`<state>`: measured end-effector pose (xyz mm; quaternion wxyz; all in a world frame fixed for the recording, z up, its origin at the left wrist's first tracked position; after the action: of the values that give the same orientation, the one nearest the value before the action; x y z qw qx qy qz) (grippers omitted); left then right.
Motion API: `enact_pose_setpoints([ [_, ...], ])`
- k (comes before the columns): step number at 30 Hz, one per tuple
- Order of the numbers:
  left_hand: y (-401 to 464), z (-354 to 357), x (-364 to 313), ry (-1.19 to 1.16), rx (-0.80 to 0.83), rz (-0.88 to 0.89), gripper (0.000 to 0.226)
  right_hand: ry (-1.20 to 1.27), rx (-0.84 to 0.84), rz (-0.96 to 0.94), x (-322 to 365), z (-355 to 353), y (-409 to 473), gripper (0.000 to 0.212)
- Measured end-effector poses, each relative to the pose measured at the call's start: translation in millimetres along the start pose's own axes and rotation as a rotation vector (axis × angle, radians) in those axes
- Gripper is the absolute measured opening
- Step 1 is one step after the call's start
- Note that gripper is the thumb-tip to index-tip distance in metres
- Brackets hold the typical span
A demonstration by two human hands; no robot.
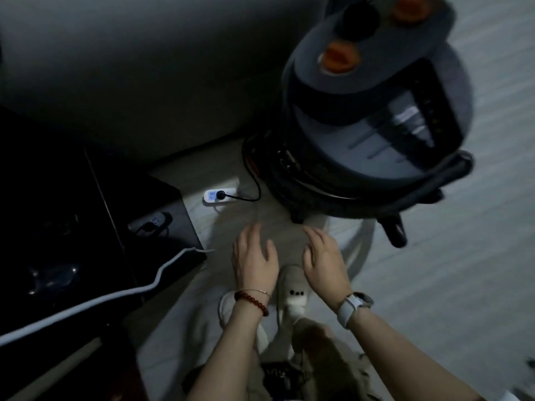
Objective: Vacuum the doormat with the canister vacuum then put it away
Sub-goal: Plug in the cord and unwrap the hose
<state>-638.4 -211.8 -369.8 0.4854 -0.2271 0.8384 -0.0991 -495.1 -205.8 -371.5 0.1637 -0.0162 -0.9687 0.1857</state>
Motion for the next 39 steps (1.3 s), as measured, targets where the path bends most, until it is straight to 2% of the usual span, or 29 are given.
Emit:
enact_pose_setpoints([
  [3,-16.3,1.3,-43.2,-0.010,0.064,0.048,0.042,0.132,-0.038,0.124,-20.1,-52.0,-25.8,0.040],
  [8,-19.2,33.3,-115.0,-0.001,0.116,0.212,0.060,0.393,-0.155,0.326,-77.7,-114.4,-21.7,0.037],
  [13,-22.7,94.8,-182.5,0.019,0.070,0.381,0.043,0.646,-0.245,0.574,-159.7,-172.1,28.4,0.040],
  [16,-22.8,131.3,-209.0,0.134,-0.028,0.385,0.038,0.816,-0.134,0.671,-208.1,-182.6,75.9,0.039],
  [18,-19.3,150.6,-219.6,0.226,-0.089,0.336,0.042,0.917,-0.037,0.716,-228.1,-180.6,106.0,0.032],
  [19,-16.2,157.6,-221.3,0.258,-0.105,0.287,0.045,0.964,0.000,0.772,-236.1,-178.4,116.7,0.035],
  [21,-12.6,165.7,-219.3,0.322,-0.106,0.199,0.050,1.083,0.074,0.907,-247.0,-171.4,127.3,0.045],
  [24,-17.7,170.2,-212.8,0.394,-0.076,0.154,0.053,1.230,0.223,0.994,-252.2,-159.7,139.2,0.045],
  [26,-19.3,171.3,-210.8,0.366,-0.027,0.102,0.051,1.258,0.353,1.004,-259.1,-141.6,146.1,0.060],
  [27,-19.6,172.6,-209.8,0.354,-0.004,0.074,0.053,1.303,0.382,1.007,-261.9,-133.7,149.2,0.060],
  [29,-21.6,173.8,-211.1,0.347,0.011,0.041,0.055,1.318,0.349,0.985,-256.5,-142.5,147.2,0.043],
  [31,-22.7,173.4,-214.0,0.332,0.004,0.034,0.055,1.276,0.277,0.934,-254.8,-152.5,142.2,0.036],
  [34,-23.0,173.2,-215.7,0.266,-0.025,0.014,0.053,1.295,0.207,0.846,-247.8,-170.1,133.3,0.040],
  [37,-29.4,169.2,-217.4,0.105,-0.156,-0.047,0.050,1.240,0.115,0.719,-234.5,-195.0,124.2,0.037],
  [39,-35.4,160.4,-214.1,-0.062,-0.313,-0.198,0.053,1.156,0.050,0.561,-223.3,-214.6,112.3,0.030],
])
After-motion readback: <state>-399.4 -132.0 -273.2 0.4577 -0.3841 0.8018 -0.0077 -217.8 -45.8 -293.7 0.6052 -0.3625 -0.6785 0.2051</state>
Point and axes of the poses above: each hand's wrist, its own y-axis towards the middle knuckle, its own z-axis out of the palm, x = y × z, the point moved 5 cm from there along y, towards the middle knuckle, and after that the axes turned 12 degrees about -y, right-handed, at the moved point
